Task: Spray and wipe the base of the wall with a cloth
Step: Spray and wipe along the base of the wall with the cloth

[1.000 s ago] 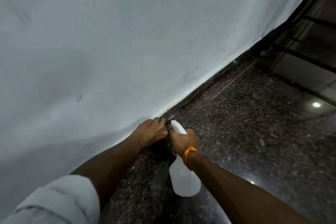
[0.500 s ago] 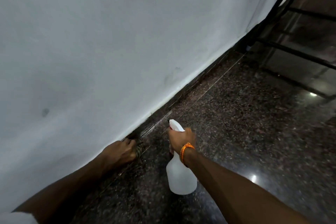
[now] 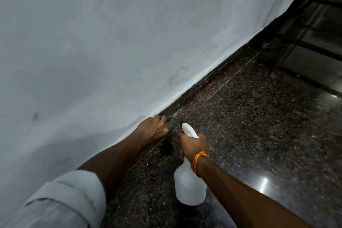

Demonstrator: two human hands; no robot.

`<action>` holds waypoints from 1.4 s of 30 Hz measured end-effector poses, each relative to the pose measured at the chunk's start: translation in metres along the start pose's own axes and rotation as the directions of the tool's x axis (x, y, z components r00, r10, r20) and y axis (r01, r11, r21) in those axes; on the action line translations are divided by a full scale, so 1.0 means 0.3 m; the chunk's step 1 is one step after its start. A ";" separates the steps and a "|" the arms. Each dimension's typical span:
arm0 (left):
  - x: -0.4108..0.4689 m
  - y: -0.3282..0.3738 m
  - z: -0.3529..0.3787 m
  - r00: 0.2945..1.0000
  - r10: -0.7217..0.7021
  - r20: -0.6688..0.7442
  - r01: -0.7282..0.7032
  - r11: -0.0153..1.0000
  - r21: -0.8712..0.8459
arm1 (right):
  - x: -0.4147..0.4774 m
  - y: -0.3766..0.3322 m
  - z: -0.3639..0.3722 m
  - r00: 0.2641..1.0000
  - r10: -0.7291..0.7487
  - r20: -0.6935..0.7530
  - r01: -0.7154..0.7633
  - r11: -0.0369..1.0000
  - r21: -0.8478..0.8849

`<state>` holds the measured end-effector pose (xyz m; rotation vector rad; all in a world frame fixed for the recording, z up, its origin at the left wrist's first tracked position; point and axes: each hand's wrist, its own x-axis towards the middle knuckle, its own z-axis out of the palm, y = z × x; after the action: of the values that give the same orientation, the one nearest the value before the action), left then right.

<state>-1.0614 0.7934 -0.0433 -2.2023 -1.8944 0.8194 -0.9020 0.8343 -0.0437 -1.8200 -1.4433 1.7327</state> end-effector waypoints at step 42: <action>0.463 -0.005 0.000 0.959 -0.060 -0.276 0.058 0.998 -0.015 | 0.580 -0.407 -0.388 0.958 -0.235 0.166 0.278 0.907 -0.318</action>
<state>-1.0532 0.9251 -0.0867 -2.1216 -1.8176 0.4659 -0.8932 1.0762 -0.0305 -1.5937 -2.0385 1.5638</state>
